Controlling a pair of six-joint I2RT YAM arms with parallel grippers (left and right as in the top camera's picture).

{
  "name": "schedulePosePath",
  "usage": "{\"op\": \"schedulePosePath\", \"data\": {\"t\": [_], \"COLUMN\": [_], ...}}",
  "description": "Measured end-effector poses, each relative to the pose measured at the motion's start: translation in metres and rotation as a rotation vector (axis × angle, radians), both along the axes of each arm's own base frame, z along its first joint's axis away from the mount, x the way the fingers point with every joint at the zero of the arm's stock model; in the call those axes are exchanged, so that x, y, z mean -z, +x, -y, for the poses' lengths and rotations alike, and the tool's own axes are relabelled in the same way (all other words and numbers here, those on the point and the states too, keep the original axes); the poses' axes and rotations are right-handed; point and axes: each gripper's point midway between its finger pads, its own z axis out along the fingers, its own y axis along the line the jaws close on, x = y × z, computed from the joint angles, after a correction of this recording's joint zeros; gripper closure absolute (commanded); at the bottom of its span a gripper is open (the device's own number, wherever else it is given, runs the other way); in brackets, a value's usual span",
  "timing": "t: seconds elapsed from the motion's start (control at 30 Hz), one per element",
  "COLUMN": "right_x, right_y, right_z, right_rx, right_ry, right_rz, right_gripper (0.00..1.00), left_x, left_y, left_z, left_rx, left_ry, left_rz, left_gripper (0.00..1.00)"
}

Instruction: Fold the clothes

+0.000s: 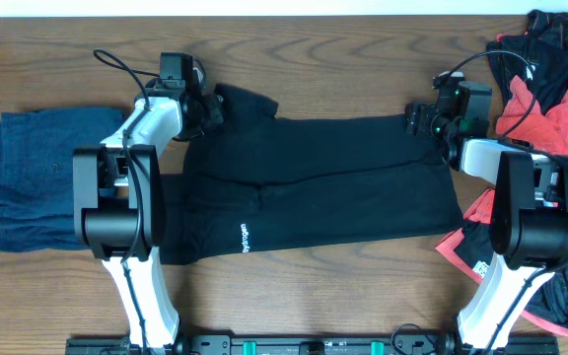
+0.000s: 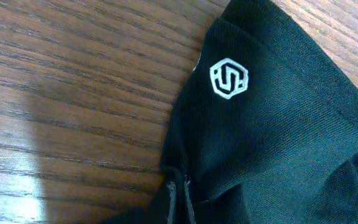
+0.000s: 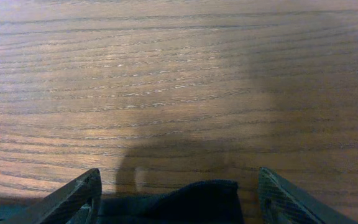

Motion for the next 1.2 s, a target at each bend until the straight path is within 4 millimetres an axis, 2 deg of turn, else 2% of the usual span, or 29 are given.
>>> {"op": "schedulePosePath", "data": {"t": [0.07, 0.3, 0.47, 0.6, 0.73, 0.8, 0.93, 0.97, 1.2], "right_x": [0.000, 0.002, 0.004, 0.007, 0.007, 0.007, 0.008, 0.007, 0.007], "right_y": [0.000, -0.002, -0.002, -0.003, -0.005, -0.006, -0.006, -0.006, -0.007], "right_z": [-0.001, -0.002, 0.001, 0.003, 0.008, 0.010, 0.014, 0.014, 0.015], "right_rx": [-0.001, 0.002, 0.032, 0.063, 0.088, 0.098, 0.121, 0.122, 0.136], "right_ry": [0.006, 0.004, -0.037, -0.082, -0.114, -0.125, -0.138, -0.137, -0.130], "right_rz": [-0.003, -0.027, -0.041, -0.056, -0.071, -0.073, -0.078, -0.077, -0.079], "right_gripper": [0.36, 0.38, 0.49, 0.50, 0.57, 0.65, 0.96, 0.99, 0.99], "left_x": [0.000, 0.000, 0.000, 0.000, 0.000, 0.000, 0.000, 0.000, 0.000], "left_y": [0.000, 0.000, -0.001, -0.001, -0.001, -0.001, -0.001, -0.001, -0.002], "left_z": [0.000, 0.000, 0.000, 0.000, 0.000, 0.000, 0.000, 0.000, 0.000], "left_rx": [0.000, 0.000, 0.000, 0.000, 0.000, 0.000, 0.000, 0.000, 0.000], "left_ry": [0.000, 0.000, 0.000, 0.000, 0.000, 0.000, 0.000, 0.000, 0.000], "left_rz": [-0.001, -0.002, -0.003, -0.003, -0.004, -0.003, -0.005, -0.005, -0.006], "left_gripper": [0.94, 0.94, 0.94, 0.94, 0.94, 0.94, 0.94, 0.94, 0.94]}}
